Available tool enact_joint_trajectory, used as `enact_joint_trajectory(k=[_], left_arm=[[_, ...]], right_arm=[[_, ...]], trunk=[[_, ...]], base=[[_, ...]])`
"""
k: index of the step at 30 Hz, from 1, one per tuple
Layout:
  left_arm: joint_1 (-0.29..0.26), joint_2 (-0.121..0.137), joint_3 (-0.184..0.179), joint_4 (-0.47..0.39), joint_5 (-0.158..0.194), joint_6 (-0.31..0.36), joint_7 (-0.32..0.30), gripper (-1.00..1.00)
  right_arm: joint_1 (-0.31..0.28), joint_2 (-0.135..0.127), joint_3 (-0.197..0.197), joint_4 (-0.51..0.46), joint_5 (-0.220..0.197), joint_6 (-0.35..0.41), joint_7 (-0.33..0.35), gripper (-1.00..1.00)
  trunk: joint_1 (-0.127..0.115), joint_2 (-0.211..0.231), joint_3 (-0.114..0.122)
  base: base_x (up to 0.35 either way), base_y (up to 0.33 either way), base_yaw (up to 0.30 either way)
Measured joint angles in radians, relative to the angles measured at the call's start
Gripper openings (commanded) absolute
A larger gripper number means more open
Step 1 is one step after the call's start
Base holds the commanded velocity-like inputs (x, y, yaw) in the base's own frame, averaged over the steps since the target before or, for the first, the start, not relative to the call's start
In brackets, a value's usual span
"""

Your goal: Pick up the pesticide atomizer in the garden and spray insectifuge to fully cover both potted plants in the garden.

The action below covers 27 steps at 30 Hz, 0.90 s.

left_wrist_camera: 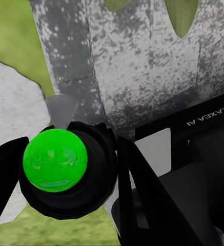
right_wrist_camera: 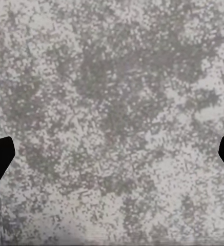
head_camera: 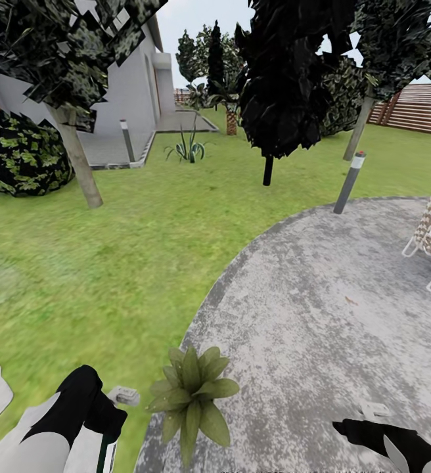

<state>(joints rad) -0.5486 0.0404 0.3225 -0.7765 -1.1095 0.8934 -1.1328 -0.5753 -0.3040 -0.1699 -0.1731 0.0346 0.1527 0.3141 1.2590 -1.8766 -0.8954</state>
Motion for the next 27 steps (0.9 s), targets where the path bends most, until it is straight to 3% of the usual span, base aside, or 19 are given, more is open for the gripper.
enact_joint_trajectory(k=[11, 27], left_arm=[[-0.003, 0.000, 0.000, -0.003, 0.000, 0.000, 0.000, -1.00], [-0.003, 0.000, 0.000, -0.003, 0.000, 0.002, 0.000, -1.00]], right_arm=[[0.000, 0.000, 0.000, 0.000, 0.000, 0.000, 0.000, 1.00], [0.000, 0.000, -0.001, 0.000, 0.000, 0.000, 0.000, 1.00]], trunk=[[0.000, 0.000, -0.013], [0.000, 0.000, -0.025]], base=[[0.081, 0.066, -0.139], [0.033, 0.030, -0.009]])
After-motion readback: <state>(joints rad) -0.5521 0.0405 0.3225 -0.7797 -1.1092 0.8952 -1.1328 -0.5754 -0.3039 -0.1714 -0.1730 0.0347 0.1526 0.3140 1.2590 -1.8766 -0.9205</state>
